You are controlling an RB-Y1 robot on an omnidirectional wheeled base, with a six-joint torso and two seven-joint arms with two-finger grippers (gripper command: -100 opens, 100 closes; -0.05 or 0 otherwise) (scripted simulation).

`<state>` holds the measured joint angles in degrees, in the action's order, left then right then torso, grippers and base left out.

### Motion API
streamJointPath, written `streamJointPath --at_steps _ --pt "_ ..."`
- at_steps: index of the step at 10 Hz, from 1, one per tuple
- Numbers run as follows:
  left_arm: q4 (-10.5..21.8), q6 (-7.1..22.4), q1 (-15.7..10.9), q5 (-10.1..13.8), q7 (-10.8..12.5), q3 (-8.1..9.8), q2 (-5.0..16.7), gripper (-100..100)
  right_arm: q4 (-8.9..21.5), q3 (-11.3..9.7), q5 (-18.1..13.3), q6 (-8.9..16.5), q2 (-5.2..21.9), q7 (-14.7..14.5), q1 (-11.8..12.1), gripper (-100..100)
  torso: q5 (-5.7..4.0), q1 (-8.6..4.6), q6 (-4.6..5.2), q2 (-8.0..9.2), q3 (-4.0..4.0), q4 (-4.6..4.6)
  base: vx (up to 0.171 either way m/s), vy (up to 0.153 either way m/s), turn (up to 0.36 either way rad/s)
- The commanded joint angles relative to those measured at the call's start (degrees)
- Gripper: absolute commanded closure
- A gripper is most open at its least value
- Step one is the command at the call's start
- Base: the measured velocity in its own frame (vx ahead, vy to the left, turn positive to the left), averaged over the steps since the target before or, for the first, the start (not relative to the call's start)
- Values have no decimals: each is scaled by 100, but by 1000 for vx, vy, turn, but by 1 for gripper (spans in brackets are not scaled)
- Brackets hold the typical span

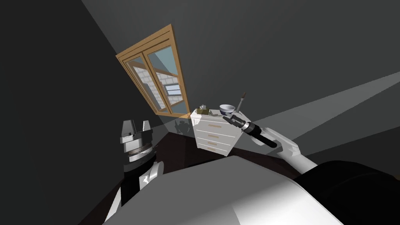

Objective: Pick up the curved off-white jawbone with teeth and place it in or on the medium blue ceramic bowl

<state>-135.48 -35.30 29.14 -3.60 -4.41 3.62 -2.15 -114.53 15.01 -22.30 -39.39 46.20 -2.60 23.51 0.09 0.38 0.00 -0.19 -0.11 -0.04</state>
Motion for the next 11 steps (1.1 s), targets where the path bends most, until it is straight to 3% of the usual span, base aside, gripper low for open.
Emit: streamJointPath --at_steps 1,2,4,9,11 --pt "0 0 0 0 0 0 0 0 75 28 -48 -28 286 -40 -2 -100 0 0 0 0 0 0 44 93 -74" --pt "0 0 0 0 0 0 0 0 248 96 -120 -88 463 -104 -1 -100 0 -6 -3 -3 -2 -1 48 85 -119" --pt "0 0 0 0 0 0 0 0 248 96 -120 -88 687 -104 -1 -100 -1 -9 -3 -4 -3 -1 26 65 -34" --pt "0 0 0 0 0 0 0 0 759 246 -286 -256 1630 -302 42 -100 -2 -12 -3 -7 -4 -2 43 80 -97" --pt "0 0 0 0 0 0 0 0 759 246 -286 -256 1895 -302 42 -100 1 -4 -4 -11 -7 -3 43 67 -40"
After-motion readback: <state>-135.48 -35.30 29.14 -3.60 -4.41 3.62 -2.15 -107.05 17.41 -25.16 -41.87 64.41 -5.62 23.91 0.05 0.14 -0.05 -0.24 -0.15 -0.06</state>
